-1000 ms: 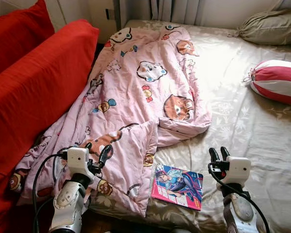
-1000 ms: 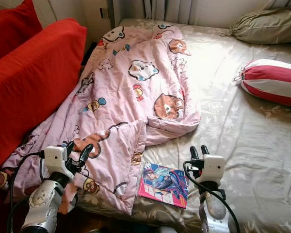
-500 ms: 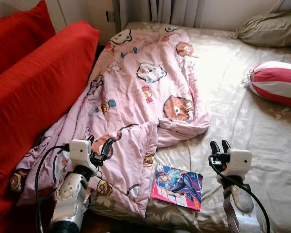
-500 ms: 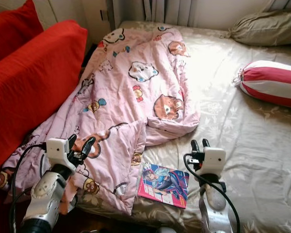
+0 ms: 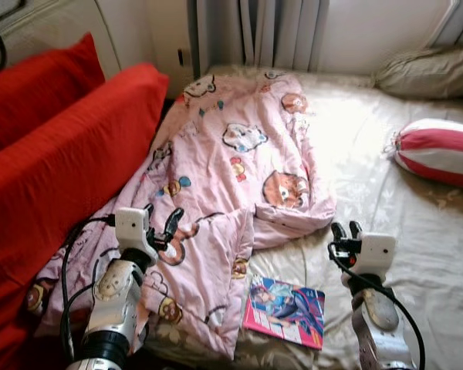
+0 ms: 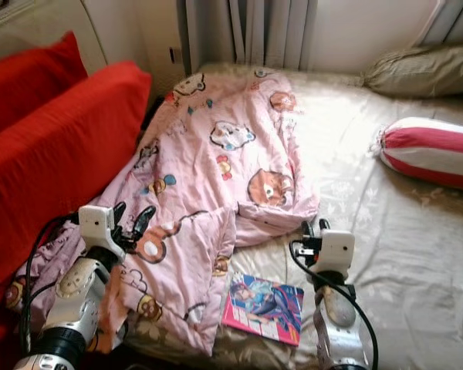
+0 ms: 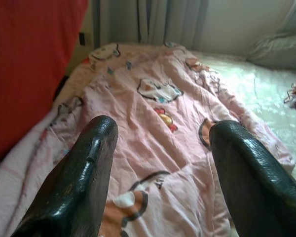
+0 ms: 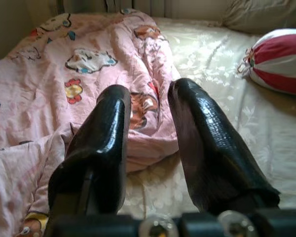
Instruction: Clean up the room
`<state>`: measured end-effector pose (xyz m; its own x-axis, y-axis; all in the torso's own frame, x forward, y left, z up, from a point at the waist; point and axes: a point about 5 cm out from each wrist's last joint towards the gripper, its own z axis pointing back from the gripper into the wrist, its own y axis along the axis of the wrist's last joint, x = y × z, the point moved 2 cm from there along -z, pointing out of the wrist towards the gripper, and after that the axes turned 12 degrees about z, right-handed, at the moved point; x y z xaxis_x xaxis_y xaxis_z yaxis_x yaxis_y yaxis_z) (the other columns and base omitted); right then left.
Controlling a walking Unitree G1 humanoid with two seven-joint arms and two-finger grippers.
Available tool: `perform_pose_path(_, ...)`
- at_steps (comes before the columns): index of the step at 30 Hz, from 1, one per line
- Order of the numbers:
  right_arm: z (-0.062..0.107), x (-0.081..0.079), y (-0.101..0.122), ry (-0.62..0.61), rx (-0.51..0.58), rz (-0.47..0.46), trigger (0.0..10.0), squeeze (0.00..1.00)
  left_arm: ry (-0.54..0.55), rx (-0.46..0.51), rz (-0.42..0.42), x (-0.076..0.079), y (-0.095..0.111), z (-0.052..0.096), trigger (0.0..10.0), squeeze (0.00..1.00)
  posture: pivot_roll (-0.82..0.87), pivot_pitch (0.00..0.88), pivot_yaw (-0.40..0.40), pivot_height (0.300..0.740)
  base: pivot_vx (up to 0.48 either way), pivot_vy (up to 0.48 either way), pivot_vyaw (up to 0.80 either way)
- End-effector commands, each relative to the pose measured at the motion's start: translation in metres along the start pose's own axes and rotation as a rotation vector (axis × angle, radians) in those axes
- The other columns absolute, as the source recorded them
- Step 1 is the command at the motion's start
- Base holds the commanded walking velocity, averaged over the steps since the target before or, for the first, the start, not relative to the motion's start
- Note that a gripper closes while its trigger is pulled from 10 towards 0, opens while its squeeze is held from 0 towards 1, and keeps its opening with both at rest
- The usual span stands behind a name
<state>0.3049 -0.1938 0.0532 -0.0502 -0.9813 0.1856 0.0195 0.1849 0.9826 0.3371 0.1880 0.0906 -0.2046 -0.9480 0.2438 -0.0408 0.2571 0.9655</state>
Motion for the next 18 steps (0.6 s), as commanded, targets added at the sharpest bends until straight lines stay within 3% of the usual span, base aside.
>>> perform_pose_path(1,-0.001,0.003,-0.001,-0.005,-0.002,0.003,10.0,0.0,0.02,0.003,0.01,-0.005,-0.001,0.001,10.0,0.0,-0.06,0.0,-0.001,0.74,0.0,0.0,0.0)
perform_pose_path(18,0.01,0.005,-0.018,-0.037,-0.07,0.023,10.0,0.0,0.043,-0.01,0.002,-0.013,-0.011,0.018,10.0,0.0,-0.06,0.0,-0.022,0.74,0.0,0.0,0.0)
